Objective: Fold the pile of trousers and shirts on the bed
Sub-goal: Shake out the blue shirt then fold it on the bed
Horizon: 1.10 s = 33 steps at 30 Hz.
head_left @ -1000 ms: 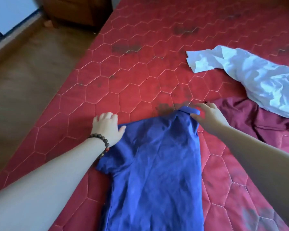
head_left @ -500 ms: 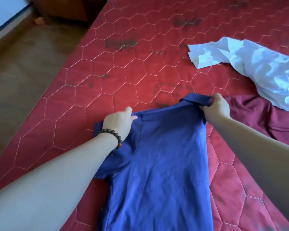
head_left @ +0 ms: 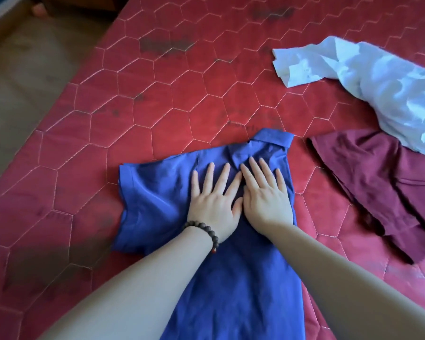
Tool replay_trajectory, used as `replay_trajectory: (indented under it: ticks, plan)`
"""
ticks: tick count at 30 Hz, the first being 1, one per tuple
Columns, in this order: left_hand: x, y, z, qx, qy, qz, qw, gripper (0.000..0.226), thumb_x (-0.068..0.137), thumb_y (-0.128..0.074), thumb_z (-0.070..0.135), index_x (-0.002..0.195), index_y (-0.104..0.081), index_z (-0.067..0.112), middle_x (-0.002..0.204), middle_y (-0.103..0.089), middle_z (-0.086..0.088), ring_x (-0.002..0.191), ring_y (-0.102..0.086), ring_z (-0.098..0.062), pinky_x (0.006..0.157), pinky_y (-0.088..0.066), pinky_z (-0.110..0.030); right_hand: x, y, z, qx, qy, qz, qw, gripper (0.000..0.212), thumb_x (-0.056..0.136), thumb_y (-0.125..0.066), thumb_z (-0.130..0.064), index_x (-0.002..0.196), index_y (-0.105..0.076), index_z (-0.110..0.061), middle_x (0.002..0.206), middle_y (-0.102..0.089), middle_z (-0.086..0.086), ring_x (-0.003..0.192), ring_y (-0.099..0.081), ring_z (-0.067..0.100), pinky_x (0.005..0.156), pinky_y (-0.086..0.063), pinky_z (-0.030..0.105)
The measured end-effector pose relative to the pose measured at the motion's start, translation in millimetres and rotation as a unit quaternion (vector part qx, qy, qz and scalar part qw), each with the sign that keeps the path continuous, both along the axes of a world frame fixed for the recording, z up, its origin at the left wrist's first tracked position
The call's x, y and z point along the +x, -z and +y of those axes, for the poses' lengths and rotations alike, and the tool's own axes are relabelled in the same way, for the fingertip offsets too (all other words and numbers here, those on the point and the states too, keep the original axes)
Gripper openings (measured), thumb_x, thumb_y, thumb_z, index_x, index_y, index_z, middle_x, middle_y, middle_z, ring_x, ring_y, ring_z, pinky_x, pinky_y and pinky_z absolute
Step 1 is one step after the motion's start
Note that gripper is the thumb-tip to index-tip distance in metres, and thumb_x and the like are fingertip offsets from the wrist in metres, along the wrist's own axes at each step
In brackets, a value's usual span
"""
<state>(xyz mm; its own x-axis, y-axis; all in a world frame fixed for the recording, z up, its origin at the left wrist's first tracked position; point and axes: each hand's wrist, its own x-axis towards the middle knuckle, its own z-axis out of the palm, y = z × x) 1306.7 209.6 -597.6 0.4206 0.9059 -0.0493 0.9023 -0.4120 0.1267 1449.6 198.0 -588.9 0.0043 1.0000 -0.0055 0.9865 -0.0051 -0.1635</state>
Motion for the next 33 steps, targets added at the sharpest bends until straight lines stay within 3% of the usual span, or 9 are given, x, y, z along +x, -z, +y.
replay_trajectory:
  ticks: [4,8,11,14,18,23,29,33]
  plan:
    - [-5,0,-1,-0.004,-0.052,0.006,0.999,0.067,0.088,-0.022,0.061,0.151,-0.023,0.038,0.161,-0.017,-0.001,0.149,-0.007,-0.028,0.115,0.0,-0.062,5,6,4,-0.055,0.04,-0.048,0.996,0.058,0.095,-0.014,-0.05,0.152,-0.013,-0.038,0.161,-0.005,-0.012,0.149,0.004,0.014,0.118,0.006,0.053]
    - [-25,-4,5,-0.019,-0.081,0.025,0.996,0.067,0.093,-0.022,0.06,0.153,-0.011,0.034,0.163,-0.004,0.001,0.15,0.002,-0.023,0.116,0.004,-0.06,6,-2,-3,-0.036,0.067,-0.106,0.992,0.056,0.099,-0.02,-0.05,0.153,-0.015,-0.033,0.162,-0.002,-0.008,0.149,0.006,0.02,0.11,0.021,0.055]
    - [-34,-14,-10,0.006,-0.076,0.022,0.997,0.063,0.096,-0.025,0.049,0.154,-0.013,0.027,0.163,-0.005,-0.003,0.15,0.004,-0.024,0.117,0.004,-0.058,-9,-11,-31,0.03,0.073,-0.059,0.995,0.053,0.101,-0.032,-0.033,0.15,-0.031,-0.014,0.161,-0.016,0.005,0.149,-0.007,0.025,0.116,0.007,0.057]
    - [-27,-22,-57,0.024,0.019,-0.031,0.999,0.062,0.092,-0.027,0.035,0.151,-0.028,0.02,0.16,-0.021,-0.006,0.149,-0.013,-0.025,0.119,-0.01,-0.053,-41,-12,-81,0.032,0.001,0.025,0.999,0.053,0.094,-0.035,-0.025,0.143,-0.044,-0.007,0.155,-0.031,0.009,0.146,-0.02,0.025,0.118,-0.007,0.055]
    - [-44,-13,-107,-0.041,0.031,-0.006,0.999,0.06,0.096,-0.018,0.039,0.154,-0.017,0.023,0.161,-0.013,-0.005,0.149,-0.009,-0.024,0.121,-0.007,-0.046,-48,-5,-133,-0.033,0.037,0.014,0.999,0.057,0.097,-0.032,-0.035,0.15,-0.032,-0.014,0.158,-0.024,0.002,0.148,-0.015,0.019,0.119,-0.005,0.053]
    - [-73,-10,-125,-0.039,-0.028,0.037,0.998,0.065,0.098,-0.027,0.047,0.155,-0.009,0.02,0.162,-0.005,-0.008,0.15,-0.001,-0.026,0.121,-0.001,-0.045,-33,-8,-169,-0.043,0.121,-0.032,0.991,0.062,0.099,-0.022,-0.043,0.151,-0.025,-0.011,0.159,-0.019,0.003,0.148,-0.012,0.02,0.118,-0.001,0.054]
    - [-68,-16,-199,-0.06,0.036,0.012,0.997,0.062,0.094,-0.02,0.043,0.154,-0.016,0.025,0.162,-0.011,-0.006,0.149,-0.007,-0.026,0.121,-0.008,-0.049,-80,-15,-225,-0.036,0.021,0.022,0.999,0.057,0.094,-0.03,-0.029,0.145,-0.039,-0.007,0.154,-0.033,0.008,0.145,-0.024,0.024,0.117,-0.014,0.057]
    - [-91,-15,-233,-0.072,0.018,0.039,0.997,0.064,0.095,-0.017,0.049,0.155,-0.011,0.026,0.163,-0.005,-0.005,0.15,-0.003,-0.028,0.12,-0.007,-0.052,-91,-11,-259,-0.052,0.057,0.024,0.997,0.06,0.095,-0.026,-0.036,0.149,-0.033,-0.01,0.157,-0.027,0.005,0.147,-0.017,0.022,0.118,-0.008,0.055]
